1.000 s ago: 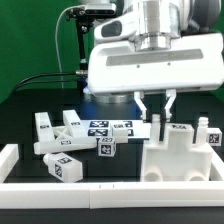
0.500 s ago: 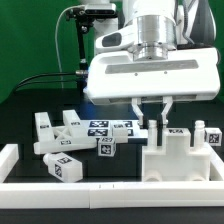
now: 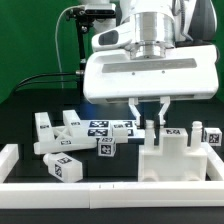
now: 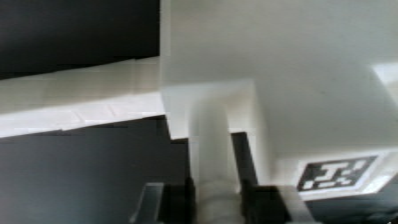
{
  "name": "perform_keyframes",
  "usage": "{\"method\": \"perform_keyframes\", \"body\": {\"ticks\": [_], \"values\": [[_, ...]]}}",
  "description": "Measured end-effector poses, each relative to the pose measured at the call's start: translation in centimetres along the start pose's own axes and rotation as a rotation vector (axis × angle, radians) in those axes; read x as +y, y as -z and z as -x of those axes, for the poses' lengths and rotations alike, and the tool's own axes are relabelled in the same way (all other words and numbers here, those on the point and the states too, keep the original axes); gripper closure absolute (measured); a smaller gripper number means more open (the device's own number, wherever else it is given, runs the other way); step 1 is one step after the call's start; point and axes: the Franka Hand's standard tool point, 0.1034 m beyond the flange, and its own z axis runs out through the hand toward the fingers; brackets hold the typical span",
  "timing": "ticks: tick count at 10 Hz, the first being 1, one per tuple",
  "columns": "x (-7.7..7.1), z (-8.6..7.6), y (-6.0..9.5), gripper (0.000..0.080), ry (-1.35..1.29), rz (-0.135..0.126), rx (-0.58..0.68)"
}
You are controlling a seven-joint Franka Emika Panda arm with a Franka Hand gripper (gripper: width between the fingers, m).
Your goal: Assemble chair
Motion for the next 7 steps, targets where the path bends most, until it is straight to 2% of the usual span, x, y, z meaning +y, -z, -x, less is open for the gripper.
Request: {"method": "perform_keyframes", "body": {"ticks": [1,2,3,4,5,6,7], "values": [[0.0,0.0,0.0,0.0682,0.002,0.000,0.001],[0.0,0.1,-0.1,0.0625,0.003,0.000,-0.013],[0.0,0.1,-0.1,0.0625,0.000,-0.003,-0.050],[0.2,-0.9,0.2,0.0450,-0.013,-0.006,-0.084],[0.2,-1.7,0.4,0.0450,-0.022,-0.010,-0.124],[-0.2,-1.7,0.2,0.0252,-0.053,-0.018,-0.249],[-1.1,-2.2,0.4,0.0174,-0.102,-0.021,-0.365]]}}
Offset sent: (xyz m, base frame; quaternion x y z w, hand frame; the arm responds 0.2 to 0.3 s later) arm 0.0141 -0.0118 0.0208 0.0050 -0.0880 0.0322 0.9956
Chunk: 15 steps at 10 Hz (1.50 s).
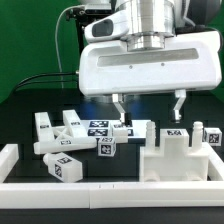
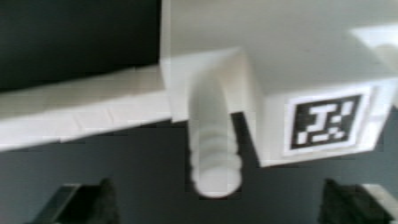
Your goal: Assemble chair
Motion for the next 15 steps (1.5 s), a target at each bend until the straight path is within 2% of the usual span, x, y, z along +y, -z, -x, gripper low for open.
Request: {"method": "perform_keyframes", "body": {"ticks": [1,3,4,5,6,7,8,10,11,12,15], "values": [[0.0,-0.2,0.2,0.0174,0.011,0.000,-0.062],[0.6,0.4,0.1,0.0155,0.014,0.001,-0.213],[2.1,0.3,0.1,0.0150,0.005,0.006,-0.340],[3.0,-0.6,-0.1,0.0150,-0.011,0.009,-0.434],[3.2,-0.4,-0.3,0.0150,-0.048,0.024,-0.535],[3.1,-0.1,-0.5,0.0150,-0.086,0.059,-0.675],[3.1,-0.8,-0.9,0.0150,-0.072,0.060,-0.731],[3.9,0.3,-1.0,0.0150,-0.078,0.077,-0.899],[4.0,0.6,-1.6,0.0150,-0.060,0.073,-0.953],[4.2,0.5,-1.7,0.0150,-0.046,0.050,-0.969],[4.3,0.3,-1.8,0.0150,-0.050,0.052,-0.958]]}}
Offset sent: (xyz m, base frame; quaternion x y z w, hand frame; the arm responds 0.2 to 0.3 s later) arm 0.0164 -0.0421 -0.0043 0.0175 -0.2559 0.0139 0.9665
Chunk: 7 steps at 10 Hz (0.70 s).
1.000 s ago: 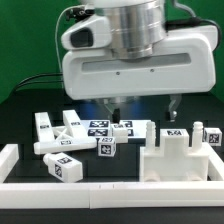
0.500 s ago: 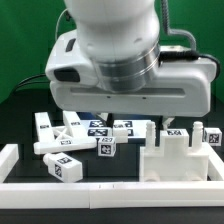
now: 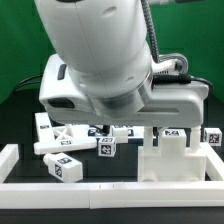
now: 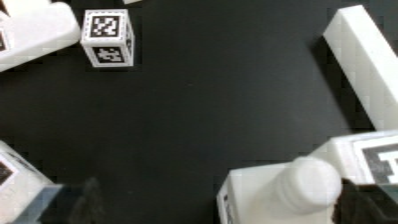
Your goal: Assemble chair
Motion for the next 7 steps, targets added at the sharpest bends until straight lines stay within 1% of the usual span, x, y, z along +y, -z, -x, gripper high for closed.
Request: {"method": "perform_keyframes", "body": {"ticks": [3,4,6,7], "values": [[-1.0,0.6,0.4,0.0150,0.000,-0.001,0.022],[-1.0,0.9,0.1,0.0150,-0.002,-0.004,0.027],[-1.4,0.8,-0.5,0.0150,0.007,0.001,0.019],[-1.3,0.8,-0.5,0.0150,0.005,-0.001,0.019]]}}
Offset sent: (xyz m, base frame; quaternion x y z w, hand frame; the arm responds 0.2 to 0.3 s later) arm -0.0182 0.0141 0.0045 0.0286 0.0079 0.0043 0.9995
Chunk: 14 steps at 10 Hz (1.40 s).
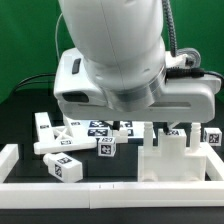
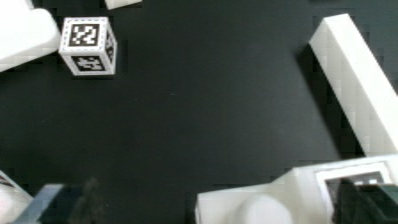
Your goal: Assemble chair
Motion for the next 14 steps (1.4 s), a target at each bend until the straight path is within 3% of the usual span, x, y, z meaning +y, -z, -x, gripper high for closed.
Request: {"method": "perform_keyframes", "body": {"ticks": [6,7,8,10,11,12,14], "values": [[0.4,0.3,-0.3,0.0150,-0.058,0.000,-0.069],[0.5,0.3,-0.3,0.0278,-0.059,0.000,-0.070],[0.5,0.3,-0.4,0.0278,-0.059,0.000,-0.071],[0.5,0.3,-0.4,0.0551,-0.059,0.000,-0.071],[0.5,0.3,-0.4,0.0551,-0.059,0.000,-0.072],[0.4,0.3,-0.2,0.0682,-0.047,0.002,-0.064],[-0.2,0.7,0.9,0.0681,-0.009,0.013,-0.031]]}}
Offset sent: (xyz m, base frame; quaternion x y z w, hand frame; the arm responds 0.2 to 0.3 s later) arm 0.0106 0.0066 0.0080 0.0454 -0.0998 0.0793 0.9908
